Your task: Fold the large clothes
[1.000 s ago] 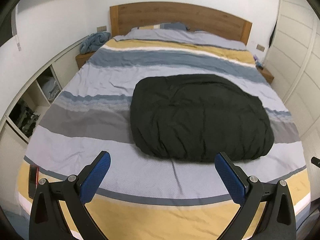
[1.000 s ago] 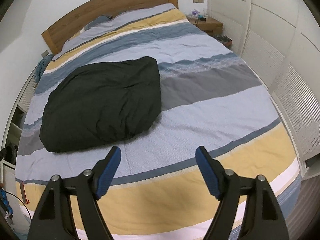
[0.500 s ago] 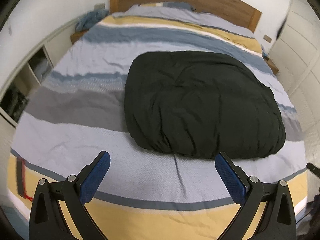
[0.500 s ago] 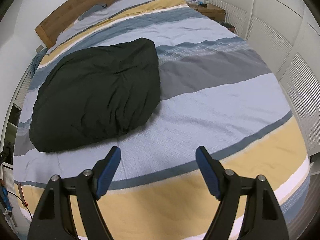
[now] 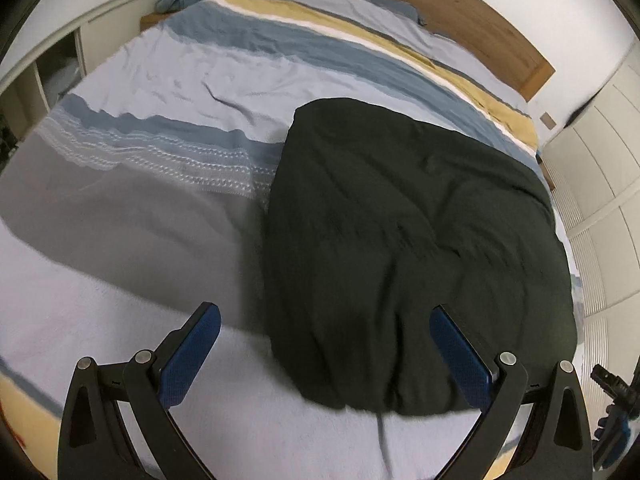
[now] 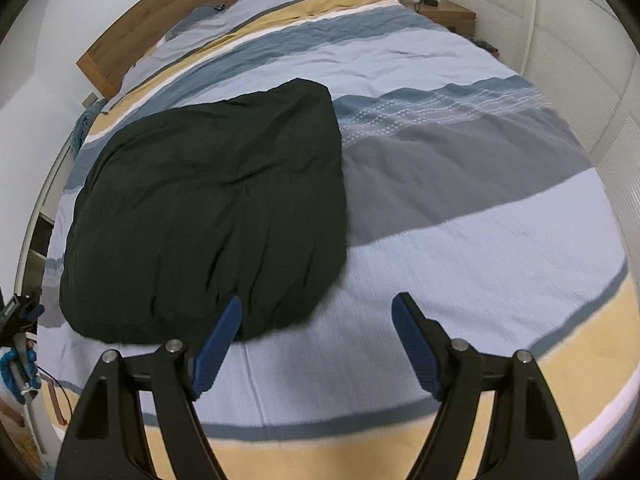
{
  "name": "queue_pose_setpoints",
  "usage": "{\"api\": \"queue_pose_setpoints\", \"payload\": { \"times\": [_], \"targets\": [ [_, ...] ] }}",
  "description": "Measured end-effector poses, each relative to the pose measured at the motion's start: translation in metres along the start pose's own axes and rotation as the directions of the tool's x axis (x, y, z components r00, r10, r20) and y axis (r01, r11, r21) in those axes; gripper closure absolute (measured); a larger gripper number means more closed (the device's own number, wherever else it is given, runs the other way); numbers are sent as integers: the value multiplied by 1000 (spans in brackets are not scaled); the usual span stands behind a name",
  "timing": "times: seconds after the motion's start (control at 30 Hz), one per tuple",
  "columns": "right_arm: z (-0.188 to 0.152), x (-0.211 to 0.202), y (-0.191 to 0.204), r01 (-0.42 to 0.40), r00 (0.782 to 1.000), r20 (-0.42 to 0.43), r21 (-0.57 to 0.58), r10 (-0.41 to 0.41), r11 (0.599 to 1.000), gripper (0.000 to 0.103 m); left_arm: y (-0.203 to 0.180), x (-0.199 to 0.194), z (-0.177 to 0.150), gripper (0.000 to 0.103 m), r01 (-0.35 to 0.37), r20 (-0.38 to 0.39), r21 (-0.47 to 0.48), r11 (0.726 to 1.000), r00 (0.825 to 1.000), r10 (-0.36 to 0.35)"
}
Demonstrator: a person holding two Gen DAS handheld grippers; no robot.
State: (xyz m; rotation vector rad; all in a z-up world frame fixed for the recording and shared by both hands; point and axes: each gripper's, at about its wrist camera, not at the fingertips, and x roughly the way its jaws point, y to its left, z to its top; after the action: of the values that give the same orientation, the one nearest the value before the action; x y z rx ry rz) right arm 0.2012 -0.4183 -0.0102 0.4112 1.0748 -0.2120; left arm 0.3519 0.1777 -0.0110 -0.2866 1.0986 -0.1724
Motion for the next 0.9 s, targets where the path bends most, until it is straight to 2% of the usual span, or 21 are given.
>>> {"api": "queue_pose_setpoints", "payload": {
  "times": [0.13, 0.33, 0.5, 0.6, 0.7, 0.73, 0.9],
  "targets": [
    [20, 22, 0, -6, 1000, -3, -5, 6, 1000, 26, 5, 29, 17, 1, 36, -31, -12, 999, 999, -36],
    [46, 63, -10, -112, 993, -24, 66, 114, 991, 26, 11, 71, 34, 1, 92, -97, -26, 995, 991, -94],
    [66, 107, -16, -170, 983, -61, 80, 175, 982, 26, 24, 104, 41, 1, 175, -170, -72, 982, 968, -185],
    [73, 135, -21, -248, 961, -98, 115, 259, 962, 24, 32, 124, 41, 1, 236, -219, -110, 966, 942, -255],
    [78, 160, -21, -291, 942, -137, 116, 306, 949, 9, 37, 137, 39, 1, 291, -247, -141, 946, 915, -318],
    [79, 168, -21, -301, 936, -156, 115, 316, 947, 8, 39, 141, 39, 1, 306, -254, -148, 940, 907, -336],
    [75, 211, -26, -403, 865, -232, 205, 445, 892, 0, 46, 156, 33, 1, 377, -264, -214, 901, 866, -425]
  ]
}}
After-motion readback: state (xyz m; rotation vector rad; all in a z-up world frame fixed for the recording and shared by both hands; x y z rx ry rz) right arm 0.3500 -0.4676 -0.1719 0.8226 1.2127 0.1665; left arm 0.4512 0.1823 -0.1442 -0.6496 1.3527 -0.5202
